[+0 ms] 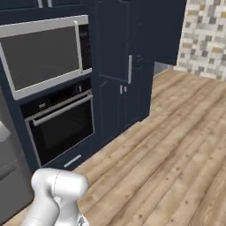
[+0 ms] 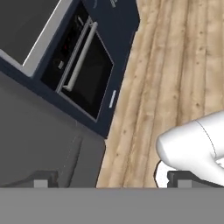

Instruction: Pick up the bowls from the cabinet and place each bowl in front of a stool on the dining counter.

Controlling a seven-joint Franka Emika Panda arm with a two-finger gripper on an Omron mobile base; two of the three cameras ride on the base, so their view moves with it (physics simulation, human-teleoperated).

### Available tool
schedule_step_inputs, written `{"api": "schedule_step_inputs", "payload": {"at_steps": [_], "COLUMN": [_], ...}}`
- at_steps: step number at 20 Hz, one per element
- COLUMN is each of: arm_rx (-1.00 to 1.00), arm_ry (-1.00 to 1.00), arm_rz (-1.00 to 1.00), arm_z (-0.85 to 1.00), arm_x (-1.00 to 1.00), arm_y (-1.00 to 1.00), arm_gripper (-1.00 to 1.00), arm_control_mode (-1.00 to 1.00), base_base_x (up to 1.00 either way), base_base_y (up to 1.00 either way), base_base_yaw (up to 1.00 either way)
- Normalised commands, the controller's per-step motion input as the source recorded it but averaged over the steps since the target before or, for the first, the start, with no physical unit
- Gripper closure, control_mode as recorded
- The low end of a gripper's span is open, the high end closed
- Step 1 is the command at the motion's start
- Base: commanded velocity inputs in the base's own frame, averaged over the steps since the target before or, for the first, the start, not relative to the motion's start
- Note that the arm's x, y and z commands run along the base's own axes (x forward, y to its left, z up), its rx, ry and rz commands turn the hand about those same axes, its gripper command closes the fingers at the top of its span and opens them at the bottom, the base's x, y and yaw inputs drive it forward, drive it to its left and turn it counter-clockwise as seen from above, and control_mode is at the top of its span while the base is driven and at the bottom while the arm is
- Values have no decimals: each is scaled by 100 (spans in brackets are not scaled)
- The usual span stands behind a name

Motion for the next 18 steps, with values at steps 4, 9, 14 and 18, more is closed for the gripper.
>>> {"api": "schedule_step_inputs", "payload": {"at_steps": [4, 9, 14, 18], "arm_rx": [0, 0, 0, 0], "arm_ry": [0, 0, 0, 0], "arm_rz": [0, 0, 0, 0], "arm_z": [0, 0, 0, 0], "arm_x": [0, 0, 0, 0], "arm_y": [0, 0, 0, 0], "arm_gripper": [-100, -100, -100, -100], "arm_control_mode": [100, 100, 100, 100], "base_base_x": [99, 26, 36, 81], "base_base_y": [30, -13, -36, -36], "base_base_yaw": [-67, -69, -65, -60]}}
